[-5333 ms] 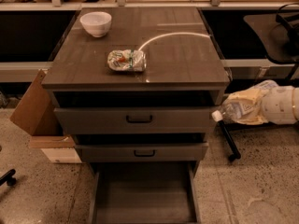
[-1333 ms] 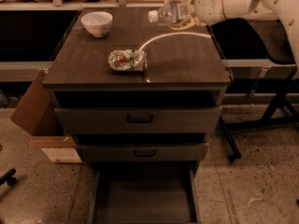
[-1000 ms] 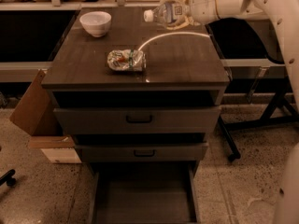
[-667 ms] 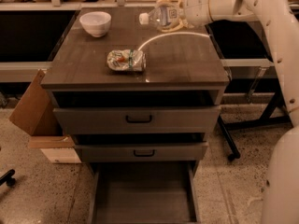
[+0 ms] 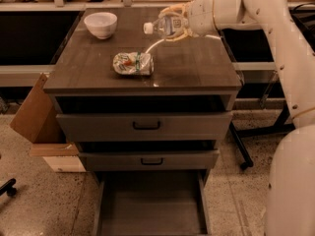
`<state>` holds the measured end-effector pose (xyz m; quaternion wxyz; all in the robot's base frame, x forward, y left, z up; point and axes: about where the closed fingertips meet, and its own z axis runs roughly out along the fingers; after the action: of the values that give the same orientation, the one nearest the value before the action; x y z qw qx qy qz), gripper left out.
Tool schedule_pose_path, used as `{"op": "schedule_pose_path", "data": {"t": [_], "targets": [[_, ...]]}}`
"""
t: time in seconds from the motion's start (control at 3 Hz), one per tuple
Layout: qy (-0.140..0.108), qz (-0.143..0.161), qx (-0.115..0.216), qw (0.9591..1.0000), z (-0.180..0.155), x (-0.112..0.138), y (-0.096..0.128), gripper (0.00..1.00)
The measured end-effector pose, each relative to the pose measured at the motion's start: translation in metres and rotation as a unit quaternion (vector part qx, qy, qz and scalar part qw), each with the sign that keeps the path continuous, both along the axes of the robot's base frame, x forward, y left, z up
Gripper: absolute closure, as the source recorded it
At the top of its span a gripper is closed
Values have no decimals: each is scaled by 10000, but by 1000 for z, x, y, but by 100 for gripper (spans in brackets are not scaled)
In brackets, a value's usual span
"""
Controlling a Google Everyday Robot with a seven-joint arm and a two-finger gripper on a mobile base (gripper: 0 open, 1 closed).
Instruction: Pick blue plastic bottle from bottom drawer and place on counter
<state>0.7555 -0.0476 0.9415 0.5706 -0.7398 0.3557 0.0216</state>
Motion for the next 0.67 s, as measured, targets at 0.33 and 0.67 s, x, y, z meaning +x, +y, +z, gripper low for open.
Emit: {"op": "schedule_pose_path", "data": {"t": [0.33,0.67], "targets": [[113,33,28,9999,-11,3,4,58],[204,24,47,9998,-19,4,4,35]]}}
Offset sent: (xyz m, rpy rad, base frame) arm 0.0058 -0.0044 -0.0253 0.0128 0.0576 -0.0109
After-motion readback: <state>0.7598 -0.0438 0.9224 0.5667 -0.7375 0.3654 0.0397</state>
